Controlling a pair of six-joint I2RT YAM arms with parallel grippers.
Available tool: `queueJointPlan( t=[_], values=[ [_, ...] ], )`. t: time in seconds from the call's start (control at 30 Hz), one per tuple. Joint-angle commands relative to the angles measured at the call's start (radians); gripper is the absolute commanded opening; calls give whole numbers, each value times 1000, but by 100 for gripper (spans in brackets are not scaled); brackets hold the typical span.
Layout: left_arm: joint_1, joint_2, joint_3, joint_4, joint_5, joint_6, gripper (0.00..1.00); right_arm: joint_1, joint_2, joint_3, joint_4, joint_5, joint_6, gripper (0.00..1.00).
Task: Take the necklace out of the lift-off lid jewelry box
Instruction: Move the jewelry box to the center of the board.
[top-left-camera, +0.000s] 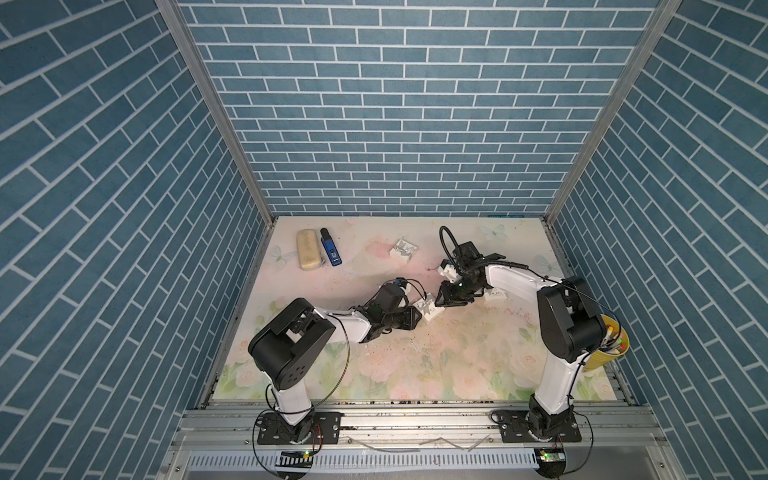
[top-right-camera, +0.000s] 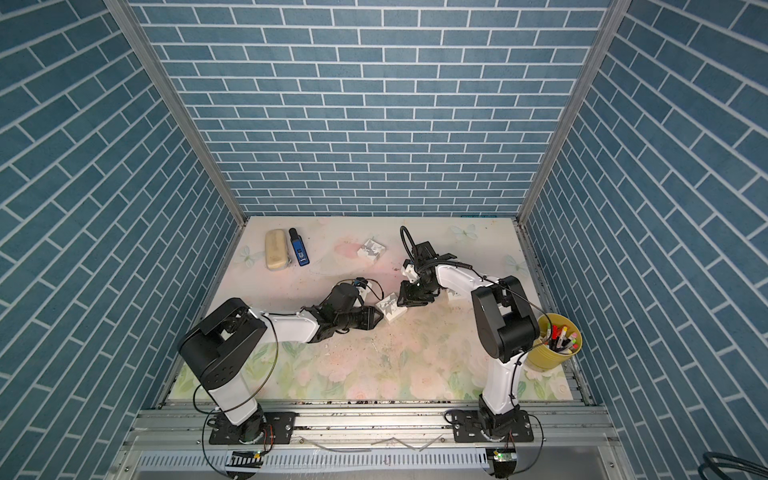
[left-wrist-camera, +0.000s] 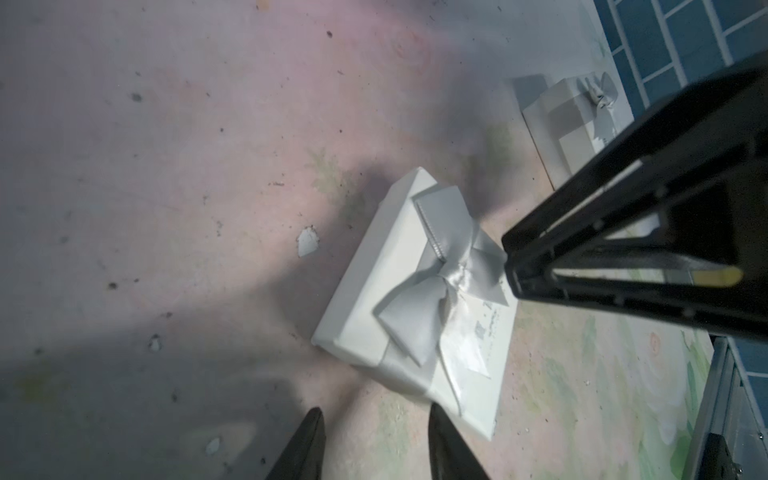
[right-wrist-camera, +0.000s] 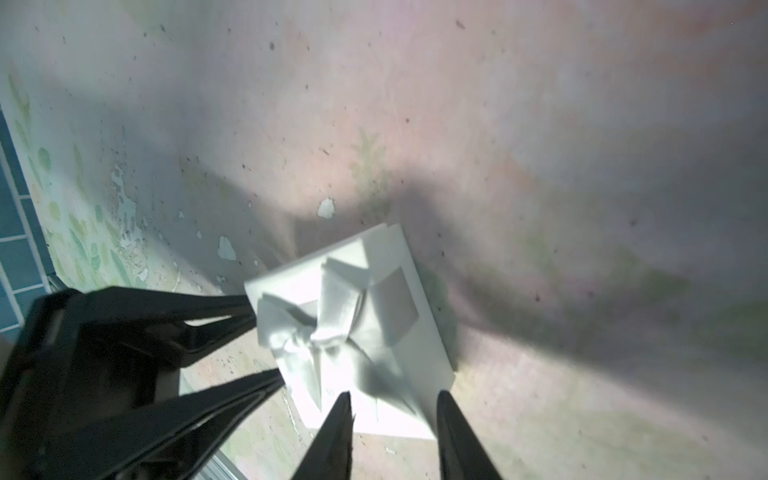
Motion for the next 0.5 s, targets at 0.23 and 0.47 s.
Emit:
queueJointPlan(
  t=[0.23,0.47],
  values=[
    [21,-144,21,-240,-157,148,65,64,-111,51,-142,287,-86,76],
    [100,-278,-38,-358,-214,188,88,151,-38,118,-150,339,-78,99]
  ],
)
